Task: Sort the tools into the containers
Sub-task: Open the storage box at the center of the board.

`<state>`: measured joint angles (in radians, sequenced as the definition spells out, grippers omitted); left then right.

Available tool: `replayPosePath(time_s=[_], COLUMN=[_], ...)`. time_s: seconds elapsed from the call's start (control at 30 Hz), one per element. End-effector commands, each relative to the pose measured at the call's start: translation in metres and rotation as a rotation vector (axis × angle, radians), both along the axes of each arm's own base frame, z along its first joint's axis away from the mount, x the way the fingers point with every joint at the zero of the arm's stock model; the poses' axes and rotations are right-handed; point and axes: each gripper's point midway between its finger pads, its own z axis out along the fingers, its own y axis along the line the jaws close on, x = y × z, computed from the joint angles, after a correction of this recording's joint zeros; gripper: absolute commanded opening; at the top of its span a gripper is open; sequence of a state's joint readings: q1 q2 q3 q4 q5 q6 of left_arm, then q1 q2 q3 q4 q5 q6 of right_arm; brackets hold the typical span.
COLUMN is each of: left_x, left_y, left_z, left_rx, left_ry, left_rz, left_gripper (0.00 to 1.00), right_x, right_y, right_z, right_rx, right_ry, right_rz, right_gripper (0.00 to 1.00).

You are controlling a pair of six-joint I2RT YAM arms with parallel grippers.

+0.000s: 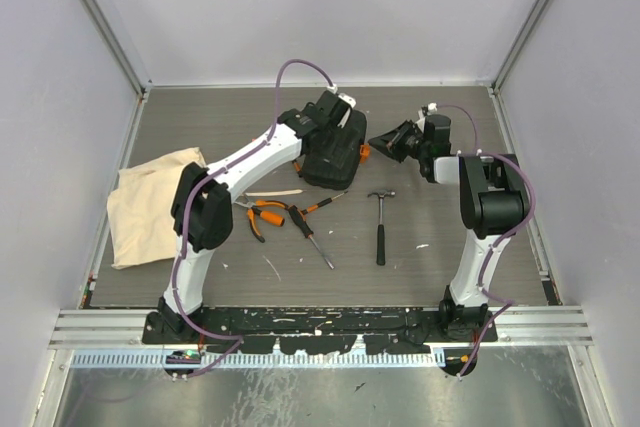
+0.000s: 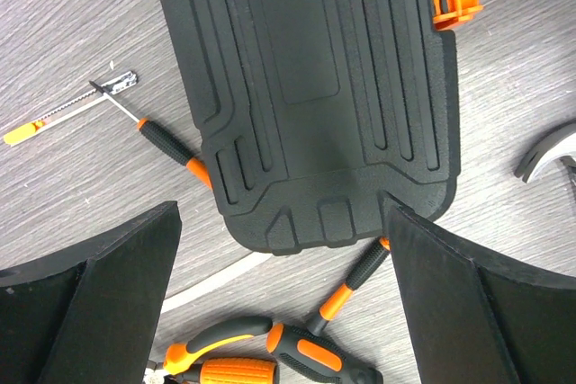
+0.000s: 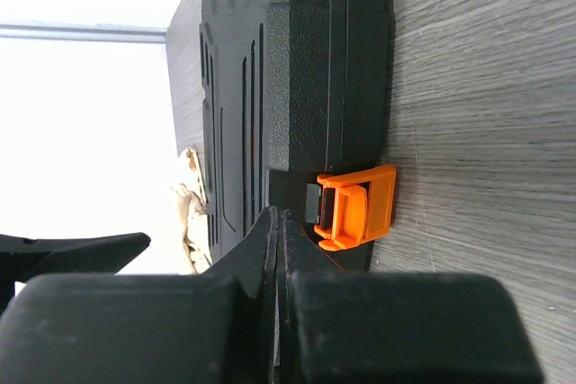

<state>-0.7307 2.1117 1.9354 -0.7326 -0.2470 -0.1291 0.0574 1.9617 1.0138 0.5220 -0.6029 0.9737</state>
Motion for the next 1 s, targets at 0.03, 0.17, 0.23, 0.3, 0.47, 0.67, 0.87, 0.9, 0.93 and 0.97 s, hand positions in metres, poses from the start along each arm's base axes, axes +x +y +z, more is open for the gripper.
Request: replayPosePath(time_s=[0.03,0.17,0.23,0.3,0.47,0.67,0.87,0.9,0.93,0.97], left_x=[0.003,0.003,0.003,0.002,0.000,-0.001,-0.001,-0.001,-0.001,-0.002], left_y=[-0.007,-0.005,-0.004,-0.003,-0.001,0.001,0.002,0.002,0.002,0.001], left_z=[0.034,0.035,0.033,0.032,0.030,0.031,0.030,0.030,0.031,0.031], left_rx=[-0.036,-0.028,-0.022,-0.015,-0.011,-0.007,-0.005,-0.006,-0.007,-0.007], left_ry=[-0.064,-0.071,-0.069,-0.067,-0.062,-0.065,-0.064,-0.064,-0.064,-0.064], left_rz=[-0.009,-0.005,-0.004,-0.003,-0.003,-0.003,-0.001,-0.003,-0.002,-0.004], left_gripper=[0.98,0.98,0.98,0.98,0.98,0.98,0.98,0.98,0.98,0.98], right_x=[0.009,0.009,0.009,0.008,0.008,0.009,0.007,0.006,0.006,0.006], right_y=[0.001,-0.009,-0.008,-0.007,-0.002,0.002,0.000,0.000,0.000,0.001], right_z=[0.041,0.028,0.023,0.019,0.011,0.003,-0.007,-0.008,-0.009,-0.010], right_rx=[-0.026,-0.098,-0.096,-0.084,-0.029,0.014,0.002,0.000,0.001,0.005], right_ry=[-0.107,-0.070,-0.059,-0.052,-0.047,-0.038,-0.011,-0.008,-0.006,-0.004], right_rz=[0.004,-0.033,-0.026,-0.024,-0.017,-0.013,-0.020,-0.021,-0.019,-0.015], right_gripper=[0.02,0.27,0.33,0.38,0.46,0.52,0.56,0.56,0.56,0.56])
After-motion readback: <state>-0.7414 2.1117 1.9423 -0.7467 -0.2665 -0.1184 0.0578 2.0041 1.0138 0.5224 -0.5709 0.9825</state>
